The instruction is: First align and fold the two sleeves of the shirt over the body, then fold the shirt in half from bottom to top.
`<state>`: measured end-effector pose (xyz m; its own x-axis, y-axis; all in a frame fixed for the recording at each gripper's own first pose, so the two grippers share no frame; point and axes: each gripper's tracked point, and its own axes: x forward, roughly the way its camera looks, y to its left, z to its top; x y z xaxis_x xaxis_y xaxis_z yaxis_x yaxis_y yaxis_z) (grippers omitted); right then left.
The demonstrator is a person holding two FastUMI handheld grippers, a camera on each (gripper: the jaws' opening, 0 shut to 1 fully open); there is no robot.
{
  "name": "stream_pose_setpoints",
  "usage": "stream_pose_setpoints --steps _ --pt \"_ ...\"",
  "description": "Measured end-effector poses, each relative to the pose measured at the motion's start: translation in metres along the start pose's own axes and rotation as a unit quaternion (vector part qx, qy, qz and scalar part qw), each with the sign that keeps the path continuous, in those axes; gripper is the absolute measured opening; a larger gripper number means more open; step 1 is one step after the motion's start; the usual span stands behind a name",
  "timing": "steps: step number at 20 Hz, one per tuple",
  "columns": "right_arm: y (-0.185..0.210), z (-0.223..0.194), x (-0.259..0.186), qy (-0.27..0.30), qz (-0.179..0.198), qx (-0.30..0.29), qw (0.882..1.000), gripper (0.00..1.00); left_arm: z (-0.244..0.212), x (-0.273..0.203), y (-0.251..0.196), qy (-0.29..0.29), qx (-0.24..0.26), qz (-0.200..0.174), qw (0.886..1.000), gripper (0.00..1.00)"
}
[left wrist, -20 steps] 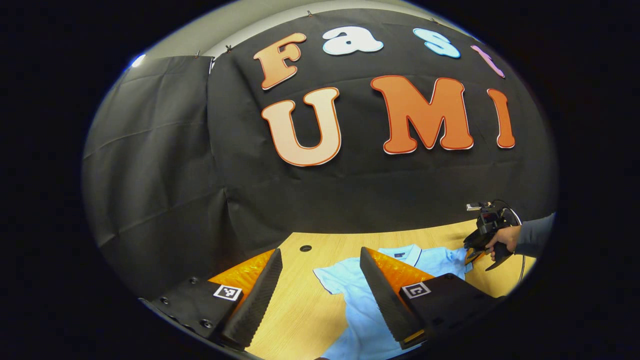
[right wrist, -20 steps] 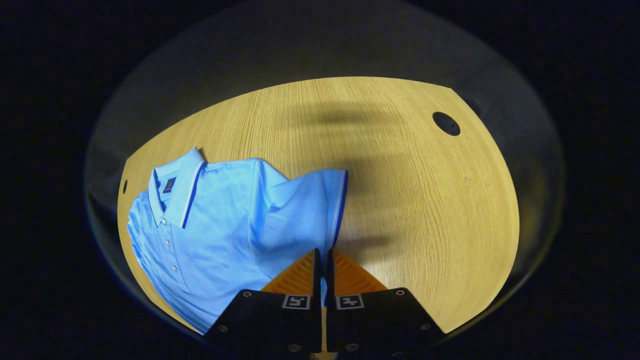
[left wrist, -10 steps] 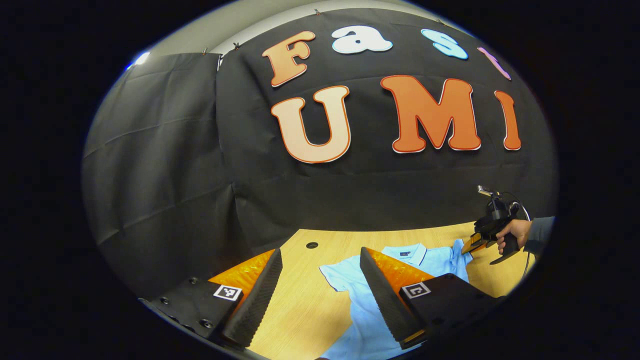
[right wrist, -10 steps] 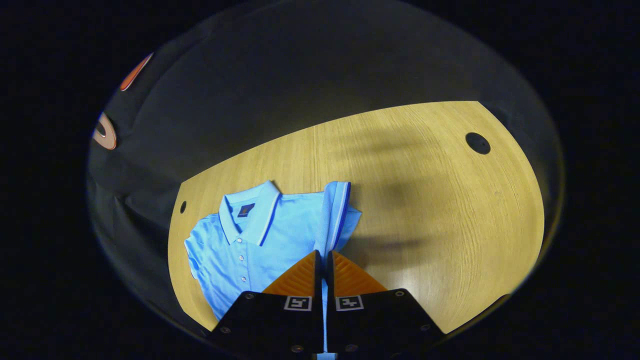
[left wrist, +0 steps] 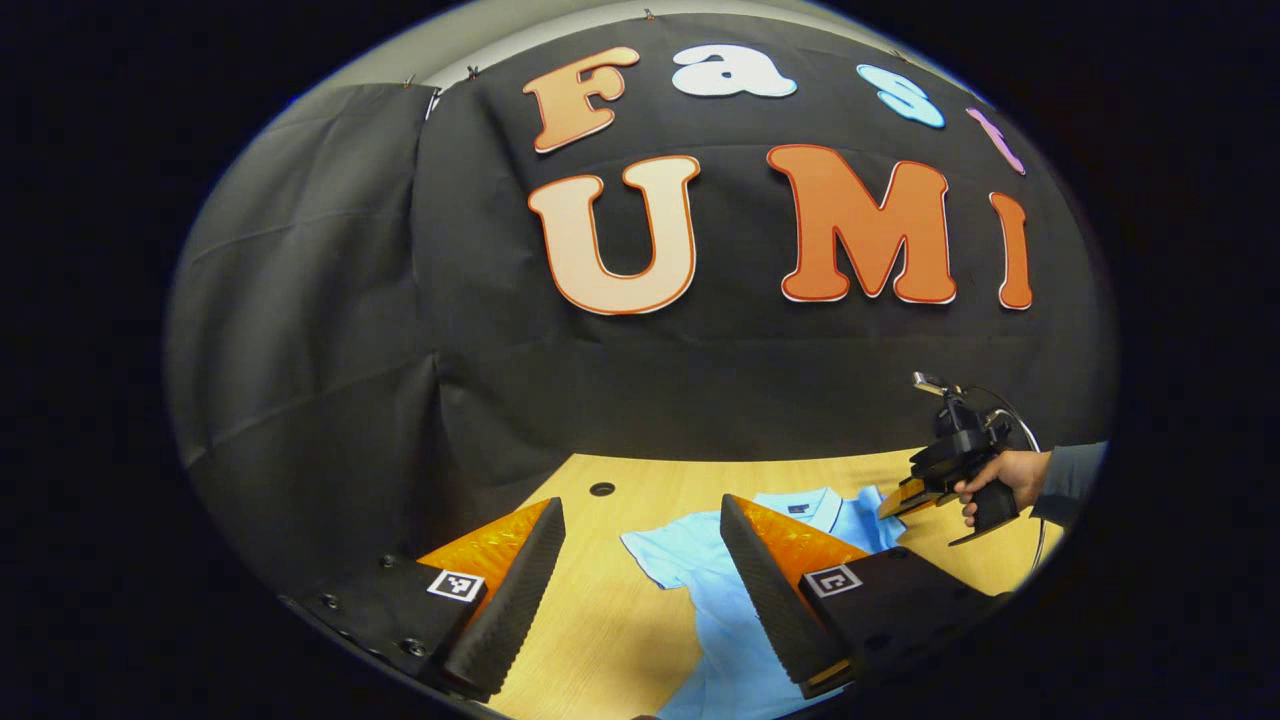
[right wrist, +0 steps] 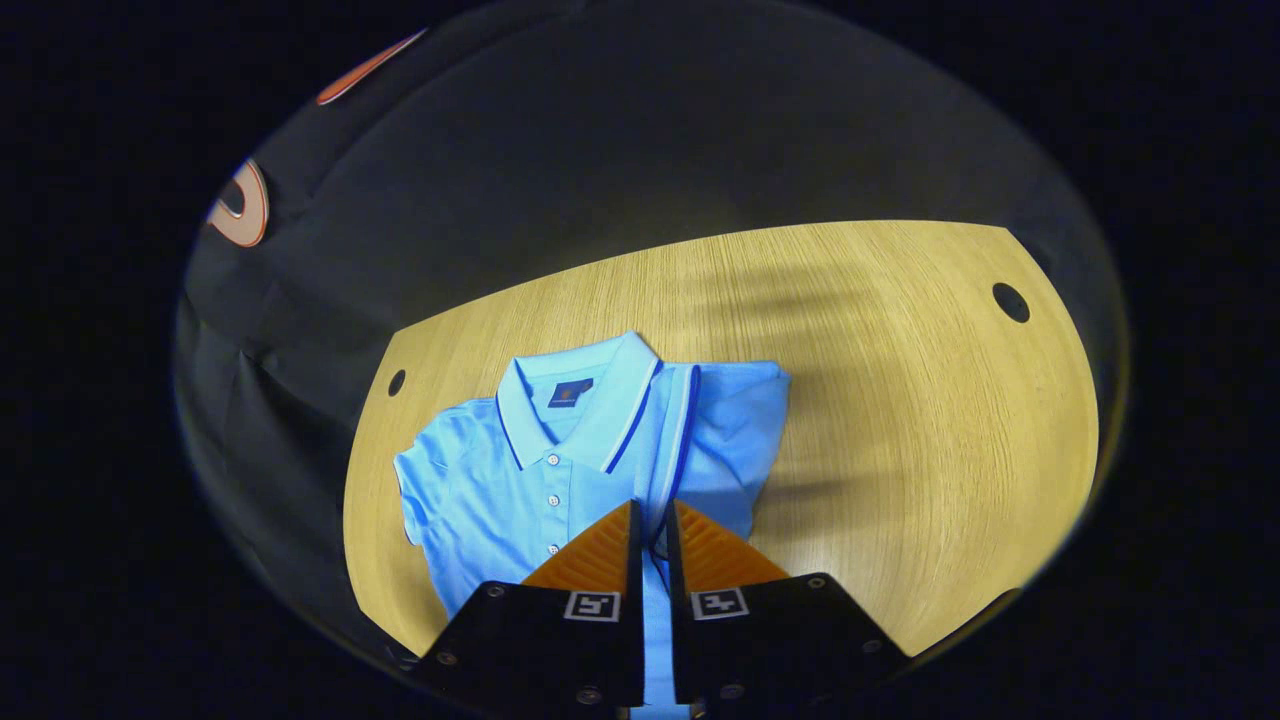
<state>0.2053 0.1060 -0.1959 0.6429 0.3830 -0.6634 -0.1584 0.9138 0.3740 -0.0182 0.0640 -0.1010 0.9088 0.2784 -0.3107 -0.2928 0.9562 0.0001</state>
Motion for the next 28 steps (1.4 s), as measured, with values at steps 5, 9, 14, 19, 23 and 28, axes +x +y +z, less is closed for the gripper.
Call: stream_pose_setpoints --steps 5,9,14,19,23,28 --pt "0.008 -0.004 -0.016 -0.029 -0.037 -0.028 0.999 0.42 -0.033 0.061 0.017 0.062 -0.033 -0.056 0.996 1.00" --pt "0.004 -0.001 -0.043 -0.071 -0.068 -0.029 0.995 0.54 -0.050 0.104 0.026 0.106 -0.056 -0.099 0.988 0.98" --pt "-0.009 0.005 -0.087 -0.139 -0.105 -0.007 0.985 0.80 -0.074 0.153 0.029 0.162 -0.058 -0.133 0.976 0.97" --pt "-0.026 -0.005 -0.135 -0.195 -0.152 -0.008 0.969 0.87 -0.121 0.201 0.021 0.255 -0.060 -0.147 0.954 0.98" --pt "-0.036 -0.026 -0.173 -0.230 -0.178 -0.007 0.957 0.88 -0.174 0.229 0.015 0.347 -0.063 -0.145 0.925 0.98" --pt "-0.051 -0.059 -0.207 -0.245 -0.209 -0.004 0.947 0.89 -0.226 0.252 0.011 0.430 -0.068 -0.114 0.893 0.98"
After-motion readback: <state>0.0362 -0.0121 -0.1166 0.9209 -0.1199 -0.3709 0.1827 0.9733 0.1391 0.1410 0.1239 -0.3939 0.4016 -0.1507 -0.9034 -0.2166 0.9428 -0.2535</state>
